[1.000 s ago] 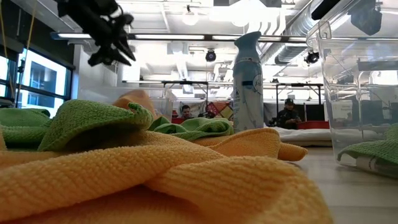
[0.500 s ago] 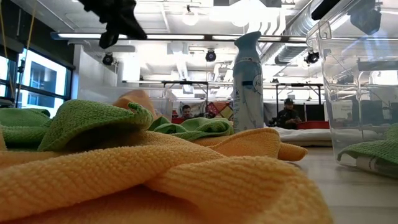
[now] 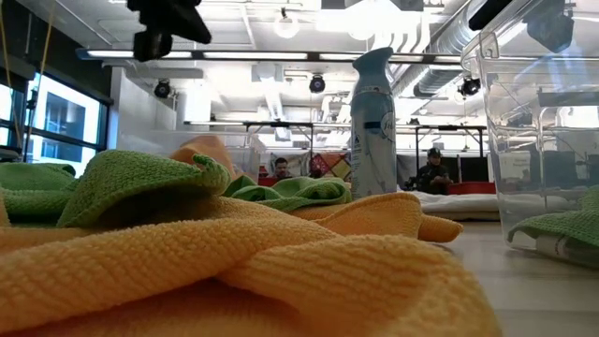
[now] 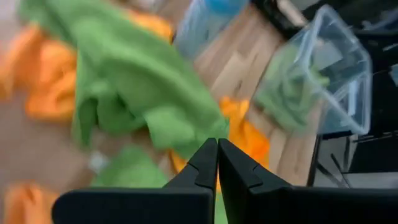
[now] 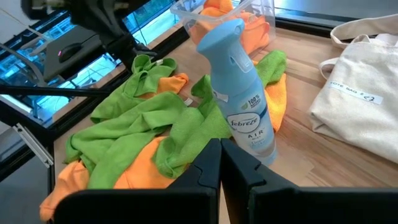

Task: Sort microfiber towel by color & place in baskets
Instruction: Put the green microfiber towel into the bottom transparent bin

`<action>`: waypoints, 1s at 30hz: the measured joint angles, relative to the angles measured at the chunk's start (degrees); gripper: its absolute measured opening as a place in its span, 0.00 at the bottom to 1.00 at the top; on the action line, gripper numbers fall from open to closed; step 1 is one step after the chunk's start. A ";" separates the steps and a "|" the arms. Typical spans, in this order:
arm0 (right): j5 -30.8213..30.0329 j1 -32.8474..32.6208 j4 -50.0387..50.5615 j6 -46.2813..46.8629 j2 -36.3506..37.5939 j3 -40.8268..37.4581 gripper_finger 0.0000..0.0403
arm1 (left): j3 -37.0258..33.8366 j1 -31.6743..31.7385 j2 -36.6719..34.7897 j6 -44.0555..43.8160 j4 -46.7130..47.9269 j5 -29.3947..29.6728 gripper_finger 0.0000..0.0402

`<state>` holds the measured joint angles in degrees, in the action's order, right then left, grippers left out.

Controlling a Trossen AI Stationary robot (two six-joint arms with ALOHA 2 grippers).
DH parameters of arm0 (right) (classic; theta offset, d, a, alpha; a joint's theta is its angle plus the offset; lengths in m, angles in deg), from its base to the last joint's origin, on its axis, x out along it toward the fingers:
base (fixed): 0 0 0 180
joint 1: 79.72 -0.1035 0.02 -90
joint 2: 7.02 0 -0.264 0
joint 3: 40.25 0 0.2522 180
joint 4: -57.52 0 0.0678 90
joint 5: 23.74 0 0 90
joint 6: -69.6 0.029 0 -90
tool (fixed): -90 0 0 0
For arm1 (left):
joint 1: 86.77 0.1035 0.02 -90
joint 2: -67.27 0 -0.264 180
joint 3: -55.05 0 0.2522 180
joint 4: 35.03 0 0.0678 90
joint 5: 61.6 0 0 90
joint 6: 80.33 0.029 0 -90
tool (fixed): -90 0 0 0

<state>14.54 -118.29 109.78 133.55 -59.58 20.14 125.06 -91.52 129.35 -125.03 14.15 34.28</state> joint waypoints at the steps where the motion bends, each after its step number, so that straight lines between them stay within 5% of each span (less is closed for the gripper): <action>1: 0.15 0.02 0.05 -0.46 0.01 0.00 0.01 | 0.00 -1.28 0.48 -2.71 1.44 0.59 0.00; 8: 3.08 0.01 0.07 -2.78 0.02 0.00 0.01 | 0.00 -8.00 5.00 -17.62 10.12 1.29 0.00; 15: 4.90 0.00 0.09 -4.01 0.02 0.00 0.01 | -0.01 -10.34 11.71 -19.80 8.73 0.53 0.02; 30: 7.15 0.02 0.24 -3.89 0.02 0.00 0.01 | -0.04 -10.31 20.19 -20.20 9.17 -1.78 0.28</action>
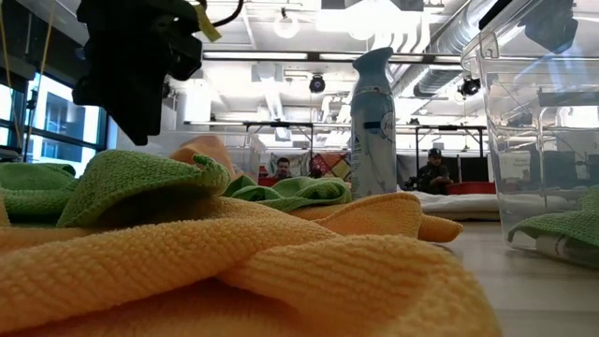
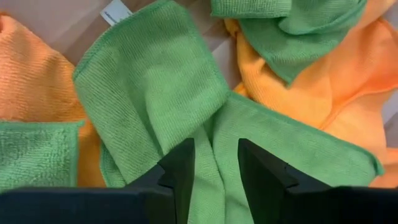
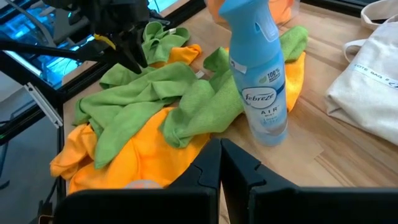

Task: Sort microfiber towel by color & place in baskets
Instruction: Put the green microfiber towel into the bottom transparent bin

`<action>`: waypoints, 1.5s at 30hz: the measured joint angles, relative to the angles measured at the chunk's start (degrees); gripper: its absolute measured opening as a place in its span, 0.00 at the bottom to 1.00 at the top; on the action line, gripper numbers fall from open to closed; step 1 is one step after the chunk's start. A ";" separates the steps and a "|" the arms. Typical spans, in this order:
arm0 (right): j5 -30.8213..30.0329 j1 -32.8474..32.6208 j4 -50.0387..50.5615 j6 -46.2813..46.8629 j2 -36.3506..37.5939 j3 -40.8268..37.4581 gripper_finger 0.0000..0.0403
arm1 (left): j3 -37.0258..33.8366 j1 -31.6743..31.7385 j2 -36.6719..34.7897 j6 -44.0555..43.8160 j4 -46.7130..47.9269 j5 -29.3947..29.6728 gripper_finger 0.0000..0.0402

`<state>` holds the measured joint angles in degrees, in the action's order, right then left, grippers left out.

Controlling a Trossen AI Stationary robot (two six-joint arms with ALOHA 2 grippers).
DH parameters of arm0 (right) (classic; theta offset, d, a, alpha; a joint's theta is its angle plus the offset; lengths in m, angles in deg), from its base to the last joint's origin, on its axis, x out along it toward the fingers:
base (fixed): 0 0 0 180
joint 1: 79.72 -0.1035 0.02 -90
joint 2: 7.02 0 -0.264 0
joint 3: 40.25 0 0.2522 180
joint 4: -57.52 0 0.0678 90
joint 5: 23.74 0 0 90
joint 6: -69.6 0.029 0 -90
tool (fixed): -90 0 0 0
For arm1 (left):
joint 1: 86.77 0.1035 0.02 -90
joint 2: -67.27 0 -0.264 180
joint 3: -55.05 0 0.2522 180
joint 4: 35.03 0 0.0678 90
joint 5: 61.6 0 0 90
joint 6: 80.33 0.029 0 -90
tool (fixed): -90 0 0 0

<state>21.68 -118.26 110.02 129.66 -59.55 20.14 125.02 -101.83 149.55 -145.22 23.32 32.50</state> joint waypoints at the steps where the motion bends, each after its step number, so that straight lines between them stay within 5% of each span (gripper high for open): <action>1: 0.07 -0.02 0.00 -0.10 0.00 0.00 0.01 | 0.00 0.00 -0.10 0.01 0.05 0.00 0.28; 7: 0.07 0.04 0.00 -0.12 0.00 0.00 0.01 | 0.00 0.03 -0.26 -1.46 1.25 -4.07 0.28; 14: 0.25 0.04 -0.01 -0.10 0.00 0.00 0.01 | 0.00 -0.03 0.40 -7.53 5.08 -2.21 0.28; 33: 0.90 0.04 -0.02 -0.12 0.00 0.00 0.01 | 0.00 -0.03 12.94 -7.14 8.47 -1.33 0.27; 41: 0.88 0.04 0.00 -0.12 0.00 0.00 0.01 | 0.08 -0.05 11.85 -5.40 8.09 -2.98 0.03; 45: 0.88 0.04 0.01 -0.12 -0.01 0.01 0.01 | 1.60 -0.05 8.18 -4.74 8.20 -1.90 0.01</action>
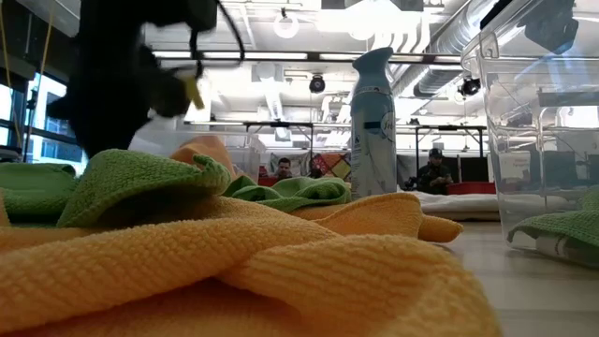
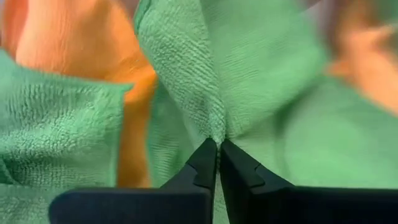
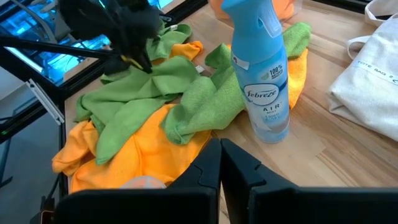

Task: Sort microfiber towel by color & place in baskets
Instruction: Put the green microfiber towel into the bottom transparent bin

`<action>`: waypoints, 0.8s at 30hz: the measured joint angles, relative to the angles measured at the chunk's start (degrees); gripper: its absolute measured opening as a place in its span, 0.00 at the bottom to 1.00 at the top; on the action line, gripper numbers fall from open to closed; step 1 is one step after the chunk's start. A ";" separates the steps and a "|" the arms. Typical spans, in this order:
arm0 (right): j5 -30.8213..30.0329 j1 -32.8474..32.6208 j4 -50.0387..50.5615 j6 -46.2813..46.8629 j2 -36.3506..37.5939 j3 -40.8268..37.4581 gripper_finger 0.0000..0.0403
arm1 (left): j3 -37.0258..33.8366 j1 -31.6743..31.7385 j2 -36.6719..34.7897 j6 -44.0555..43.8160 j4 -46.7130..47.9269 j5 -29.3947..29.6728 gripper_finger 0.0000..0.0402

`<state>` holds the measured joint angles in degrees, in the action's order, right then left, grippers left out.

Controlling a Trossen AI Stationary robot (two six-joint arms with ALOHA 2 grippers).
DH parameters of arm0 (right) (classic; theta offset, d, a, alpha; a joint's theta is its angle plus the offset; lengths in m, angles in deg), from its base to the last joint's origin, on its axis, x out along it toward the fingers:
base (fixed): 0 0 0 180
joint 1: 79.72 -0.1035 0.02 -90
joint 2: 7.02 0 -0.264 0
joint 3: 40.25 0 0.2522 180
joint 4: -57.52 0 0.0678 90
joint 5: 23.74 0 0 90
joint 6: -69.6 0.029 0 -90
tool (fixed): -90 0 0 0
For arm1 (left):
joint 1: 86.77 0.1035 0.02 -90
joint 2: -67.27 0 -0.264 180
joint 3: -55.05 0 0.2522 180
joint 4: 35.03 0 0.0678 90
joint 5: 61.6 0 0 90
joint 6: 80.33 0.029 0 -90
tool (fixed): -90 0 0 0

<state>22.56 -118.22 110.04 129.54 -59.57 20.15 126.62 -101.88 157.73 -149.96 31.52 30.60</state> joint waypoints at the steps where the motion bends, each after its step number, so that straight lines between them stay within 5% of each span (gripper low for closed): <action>1: 0.00 0.00 0.01 0.00 -0.01 -0.01 0.01 | 0.68 -0.01 -1.33 0.26 -0.08 0.52 0.01; 15: -0.87 0.00 -2.26 0.00 -0.01 0.00 0.01 | 9.43 -5.62 -20.95 5.74 -0.21 20.86 0.00; 24: 0.75 1.21 -25.32 -17.81 -5.99 0.06 0.00 | 10.55 -5.82 -27.10 14.89 -6.05 27.14 0.00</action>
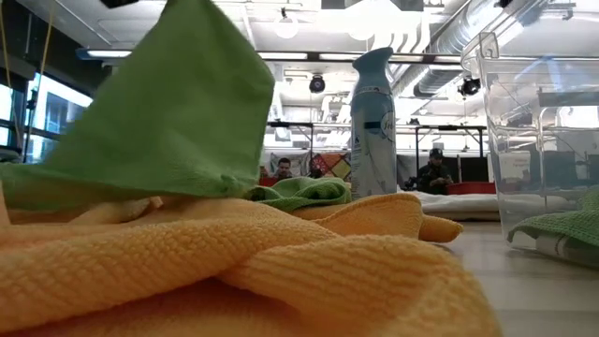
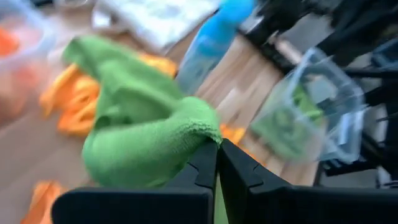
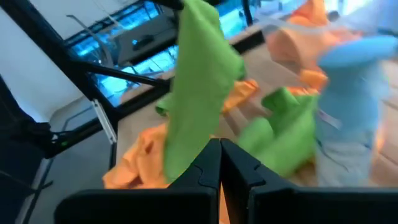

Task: Sort microfiber towel by color & place in baskets
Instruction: Put the green microfiber towel into the bottom transparent bin

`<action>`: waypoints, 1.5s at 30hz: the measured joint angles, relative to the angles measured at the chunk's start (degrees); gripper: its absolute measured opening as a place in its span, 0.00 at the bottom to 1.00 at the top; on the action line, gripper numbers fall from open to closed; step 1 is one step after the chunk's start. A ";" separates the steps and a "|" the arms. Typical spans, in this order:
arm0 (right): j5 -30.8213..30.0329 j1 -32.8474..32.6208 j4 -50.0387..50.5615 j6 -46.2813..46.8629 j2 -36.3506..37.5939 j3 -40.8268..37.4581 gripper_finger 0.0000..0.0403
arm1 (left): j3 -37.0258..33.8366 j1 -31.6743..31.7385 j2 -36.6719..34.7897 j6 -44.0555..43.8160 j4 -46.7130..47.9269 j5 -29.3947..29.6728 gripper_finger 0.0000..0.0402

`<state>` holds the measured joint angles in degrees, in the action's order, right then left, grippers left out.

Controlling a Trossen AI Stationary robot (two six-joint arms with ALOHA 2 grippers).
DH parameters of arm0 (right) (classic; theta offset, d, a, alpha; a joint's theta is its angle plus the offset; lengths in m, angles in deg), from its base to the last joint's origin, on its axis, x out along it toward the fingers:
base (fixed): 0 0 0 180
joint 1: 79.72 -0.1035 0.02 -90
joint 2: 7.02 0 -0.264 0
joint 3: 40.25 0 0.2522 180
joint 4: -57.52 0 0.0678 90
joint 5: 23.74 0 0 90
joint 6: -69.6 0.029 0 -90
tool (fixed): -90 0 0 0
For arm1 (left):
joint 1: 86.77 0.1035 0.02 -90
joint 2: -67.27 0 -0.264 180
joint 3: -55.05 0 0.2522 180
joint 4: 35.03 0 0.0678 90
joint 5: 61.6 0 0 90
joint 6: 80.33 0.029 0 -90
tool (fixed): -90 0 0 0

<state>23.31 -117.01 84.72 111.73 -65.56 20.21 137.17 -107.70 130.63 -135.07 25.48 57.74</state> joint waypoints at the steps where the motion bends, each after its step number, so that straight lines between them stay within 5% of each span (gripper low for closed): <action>1: 0.58 0.62 -1.94 -1.64 -1.37 0.28 0.00 | 0.00 0.16 -0.45 1.70 -1.72 0.08 0.00; 7: 5.31 5.58 -3.20 -8.54 -11.44 8.81 0.00 | 0.00 1.28 -2.91 11.63 -10.62 -0.90 0.00; 17: 5.97 12.06 -1.79 -21.64 -26.98 28.62 0.02 | 0.00 2.17 -2.68 16.38 -13.42 -11.70 0.00; 36: 11.94 19.53 6.74 -31.30 -49.06 58.46 0.54 | 0.00 2.17 -2.61 23.50 -24.55 -18.50 0.00; 45: 14.72 21.26 5.40 -33.17 -52.11 63.23 0.51 | 0.00 2.17 -1.07 23.49 -26.24 -19.83 0.00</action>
<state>38.03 -95.75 90.11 78.57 -117.67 83.44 137.17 -105.53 129.56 -111.58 -0.76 37.92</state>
